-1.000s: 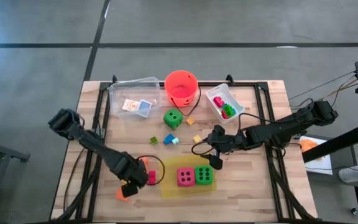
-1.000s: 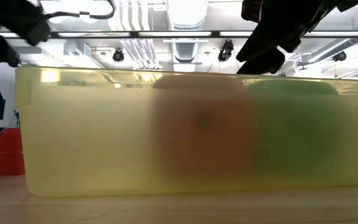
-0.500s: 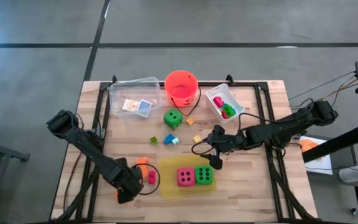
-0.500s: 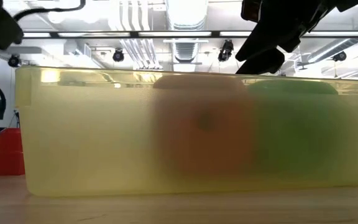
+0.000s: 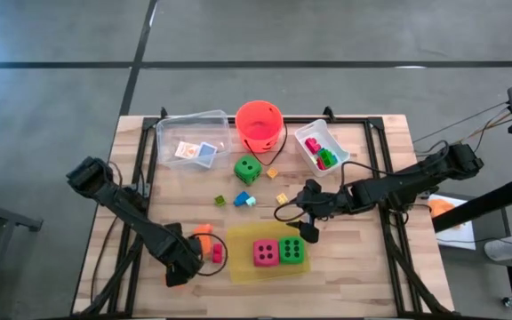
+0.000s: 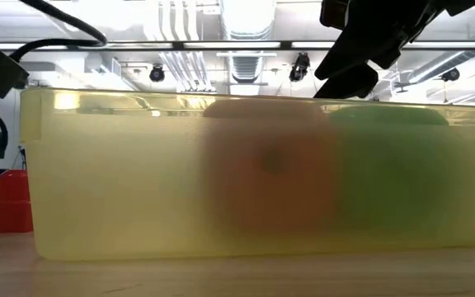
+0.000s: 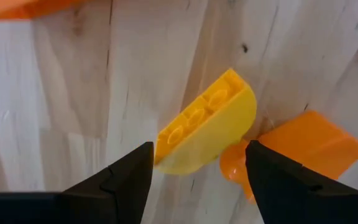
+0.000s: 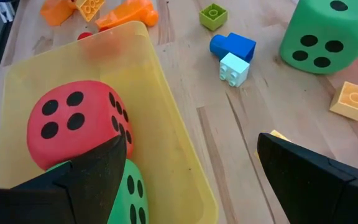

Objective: Pick & Place Toys
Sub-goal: Put the yellow game piece into the white bin

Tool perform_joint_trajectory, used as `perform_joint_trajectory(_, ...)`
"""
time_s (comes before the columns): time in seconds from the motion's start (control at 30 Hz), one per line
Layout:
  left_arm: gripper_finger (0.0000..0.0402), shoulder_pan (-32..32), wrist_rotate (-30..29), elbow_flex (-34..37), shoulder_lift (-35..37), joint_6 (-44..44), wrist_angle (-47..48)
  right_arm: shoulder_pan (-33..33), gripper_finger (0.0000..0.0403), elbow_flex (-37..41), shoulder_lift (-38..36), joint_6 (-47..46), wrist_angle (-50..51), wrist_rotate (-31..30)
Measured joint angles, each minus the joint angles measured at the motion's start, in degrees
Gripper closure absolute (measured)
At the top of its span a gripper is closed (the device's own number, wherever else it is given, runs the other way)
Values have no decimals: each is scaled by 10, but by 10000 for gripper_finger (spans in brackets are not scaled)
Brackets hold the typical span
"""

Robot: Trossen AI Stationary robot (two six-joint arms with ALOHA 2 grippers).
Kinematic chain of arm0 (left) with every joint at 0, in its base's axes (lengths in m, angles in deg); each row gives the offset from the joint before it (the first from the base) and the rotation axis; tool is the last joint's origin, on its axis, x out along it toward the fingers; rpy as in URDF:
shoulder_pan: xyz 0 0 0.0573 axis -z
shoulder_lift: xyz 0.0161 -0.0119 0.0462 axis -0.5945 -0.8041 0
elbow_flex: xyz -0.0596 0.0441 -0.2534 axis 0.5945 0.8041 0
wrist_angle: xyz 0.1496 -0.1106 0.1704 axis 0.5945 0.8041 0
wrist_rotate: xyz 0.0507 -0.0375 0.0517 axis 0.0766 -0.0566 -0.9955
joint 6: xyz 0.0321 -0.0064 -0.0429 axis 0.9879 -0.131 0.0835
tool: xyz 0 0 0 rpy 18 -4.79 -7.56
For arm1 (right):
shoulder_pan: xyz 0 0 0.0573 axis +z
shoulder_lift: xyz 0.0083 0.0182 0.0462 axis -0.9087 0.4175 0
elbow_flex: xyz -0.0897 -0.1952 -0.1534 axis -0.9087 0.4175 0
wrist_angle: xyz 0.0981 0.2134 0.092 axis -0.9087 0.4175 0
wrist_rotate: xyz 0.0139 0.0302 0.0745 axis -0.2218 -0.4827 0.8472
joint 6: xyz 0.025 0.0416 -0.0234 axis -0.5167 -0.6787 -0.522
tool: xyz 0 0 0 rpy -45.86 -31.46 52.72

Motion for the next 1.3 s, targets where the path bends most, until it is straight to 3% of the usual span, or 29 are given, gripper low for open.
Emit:
perform_joint_trajectory(0.77,165,1,-35,4,-41,131,-31,0,46,0,0,0,0,0)
perform_joint_trajectory(0.9,212,0,-33,4,-41,136,-31,0,46,0,0,1,0,0)
perform_joint_trajectory(1.07,319,0,-28,3,-41,136,-31,0,46,0,0,1,-1,0)
perform_joint_trajectory(1.3,326,0,-21,-4,-38,126,-31,0,46,0,0,7,-19,0)
